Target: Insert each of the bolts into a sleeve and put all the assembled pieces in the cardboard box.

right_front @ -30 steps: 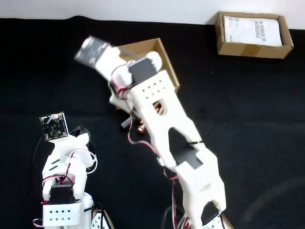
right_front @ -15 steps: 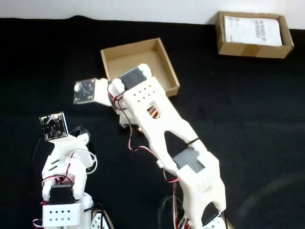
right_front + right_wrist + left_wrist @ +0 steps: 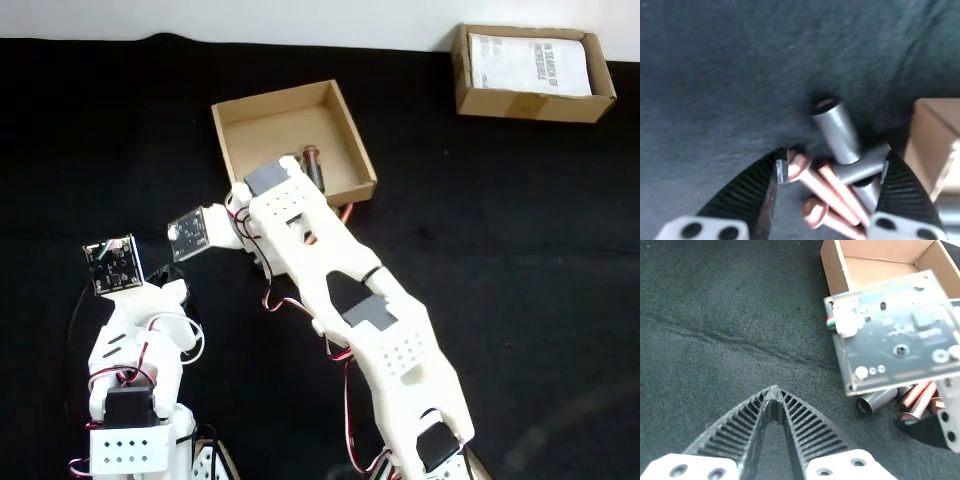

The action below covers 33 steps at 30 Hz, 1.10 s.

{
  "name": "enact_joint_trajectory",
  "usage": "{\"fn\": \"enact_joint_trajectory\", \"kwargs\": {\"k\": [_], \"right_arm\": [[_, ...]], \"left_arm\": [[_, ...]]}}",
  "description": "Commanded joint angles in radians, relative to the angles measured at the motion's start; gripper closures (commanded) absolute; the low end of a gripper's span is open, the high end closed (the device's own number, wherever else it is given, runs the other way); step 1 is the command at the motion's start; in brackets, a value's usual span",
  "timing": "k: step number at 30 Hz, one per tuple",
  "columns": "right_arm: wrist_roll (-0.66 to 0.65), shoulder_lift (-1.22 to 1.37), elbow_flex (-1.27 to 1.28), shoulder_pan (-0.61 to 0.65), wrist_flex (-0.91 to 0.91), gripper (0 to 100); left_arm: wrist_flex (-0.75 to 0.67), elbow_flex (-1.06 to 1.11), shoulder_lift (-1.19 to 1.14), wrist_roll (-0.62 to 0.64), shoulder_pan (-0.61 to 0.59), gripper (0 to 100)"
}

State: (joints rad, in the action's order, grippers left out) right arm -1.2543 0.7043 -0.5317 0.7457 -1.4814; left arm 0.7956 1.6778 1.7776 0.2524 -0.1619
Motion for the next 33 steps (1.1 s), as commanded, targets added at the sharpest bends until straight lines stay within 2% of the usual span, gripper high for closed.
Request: {"fn": "enact_joint_trajectory", "kwargs": {"k": [1, 3, 10, 16, 25, 29, 33], "right_arm": [[-0.015, 0.048, -0.074, -0.013, 0.019, 72.8], [-0.014, 0.088, -0.124, -0.013, 0.018, 74.8], [-0.012, 0.160, -0.249, 0.016, -0.068, 92.1], [0.041, 0.171, -0.306, 0.025, -0.110, 93.0], [0.051, 0.162, -0.309, 0.024, -0.108, 99.1], [0.057, 0.162, -0.424, 0.012, -0.150, 99.1], [0.137, 0.165, -0.613, -0.012, -0.186, 99.1]], "left_arm": [[0.003, 0.016, 0.036, -0.003, -0.008, 99], [0.003, 0.016, 0.038, -0.003, -0.008, 99], [0.003, 0.016, 0.038, -0.003, -0.008, 99], [0.003, 0.016, 0.038, -0.003, -0.008, 99], [0.003, 0.016, 0.038, -0.003, -0.008, 99], [0.003, 0.016, 0.038, -0.003, -0.008, 99], [0.003, 0.016, 0.038, -0.003, -0.008, 99]]}}
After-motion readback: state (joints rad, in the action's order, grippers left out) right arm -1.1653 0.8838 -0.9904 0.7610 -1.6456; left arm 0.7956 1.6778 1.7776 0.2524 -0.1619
